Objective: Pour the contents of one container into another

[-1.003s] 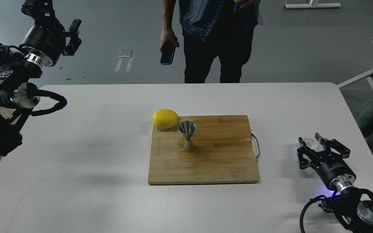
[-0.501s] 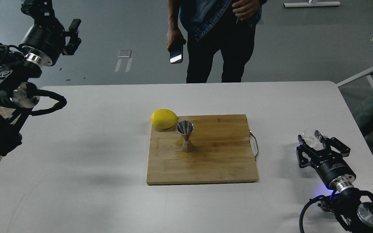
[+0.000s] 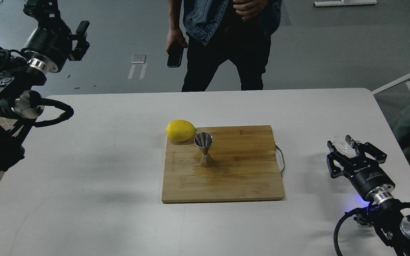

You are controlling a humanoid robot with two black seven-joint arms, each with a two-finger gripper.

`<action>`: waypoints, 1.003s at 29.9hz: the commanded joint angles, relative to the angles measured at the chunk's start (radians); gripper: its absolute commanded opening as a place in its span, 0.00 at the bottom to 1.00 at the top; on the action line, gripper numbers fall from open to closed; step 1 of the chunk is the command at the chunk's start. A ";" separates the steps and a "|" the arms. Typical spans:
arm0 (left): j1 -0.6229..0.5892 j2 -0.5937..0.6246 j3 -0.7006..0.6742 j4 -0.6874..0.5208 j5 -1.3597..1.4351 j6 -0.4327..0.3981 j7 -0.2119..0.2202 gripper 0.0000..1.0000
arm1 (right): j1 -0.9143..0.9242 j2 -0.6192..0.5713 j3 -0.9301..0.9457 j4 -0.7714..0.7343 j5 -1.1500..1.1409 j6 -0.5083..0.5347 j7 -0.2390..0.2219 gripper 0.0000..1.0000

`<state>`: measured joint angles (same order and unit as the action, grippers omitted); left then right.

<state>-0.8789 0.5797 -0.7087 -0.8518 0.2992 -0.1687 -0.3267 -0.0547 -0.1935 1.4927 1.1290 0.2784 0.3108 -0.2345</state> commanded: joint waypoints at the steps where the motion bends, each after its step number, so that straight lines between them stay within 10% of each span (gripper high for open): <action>1: 0.000 0.000 0.000 0.000 0.000 0.000 0.000 0.98 | 0.003 -0.052 0.000 0.011 0.028 -0.002 -0.006 0.42; 30: 0.001 0.000 -0.005 -0.001 0.000 0.001 0.006 0.98 | 0.397 -0.262 -0.311 -0.026 0.050 -0.134 -0.046 0.42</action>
<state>-0.8788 0.5799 -0.7144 -0.8518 0.2991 -0.1668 -0.3206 0.3071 -0.4540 1.2201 1.1022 0.3284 0.1850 -0.2809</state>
